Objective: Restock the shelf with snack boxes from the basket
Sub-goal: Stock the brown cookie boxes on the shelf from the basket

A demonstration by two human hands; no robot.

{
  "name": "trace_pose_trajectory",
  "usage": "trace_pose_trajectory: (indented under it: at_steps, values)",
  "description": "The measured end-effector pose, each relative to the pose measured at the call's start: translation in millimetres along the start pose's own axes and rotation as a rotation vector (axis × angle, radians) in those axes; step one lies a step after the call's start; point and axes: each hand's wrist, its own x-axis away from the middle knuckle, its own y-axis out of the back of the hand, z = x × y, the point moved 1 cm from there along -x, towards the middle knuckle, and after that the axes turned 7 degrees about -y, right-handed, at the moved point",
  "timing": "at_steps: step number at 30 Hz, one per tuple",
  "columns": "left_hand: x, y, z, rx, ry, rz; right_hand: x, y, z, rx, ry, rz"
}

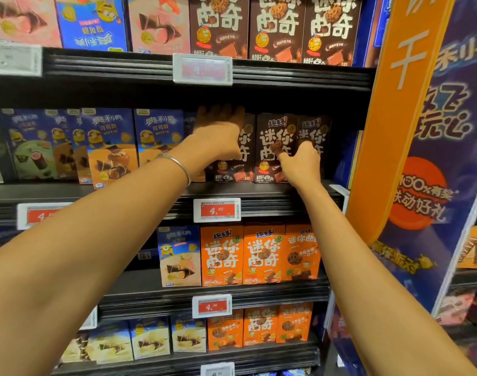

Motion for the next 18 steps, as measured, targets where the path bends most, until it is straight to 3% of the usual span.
trace_pose_trajectory:
  at_steps: [18]
  values:
    - [7, 11, -2, -0.053, -0.027, -0.020, 5, 5, -1, -0.023, -0.033, 0.026]
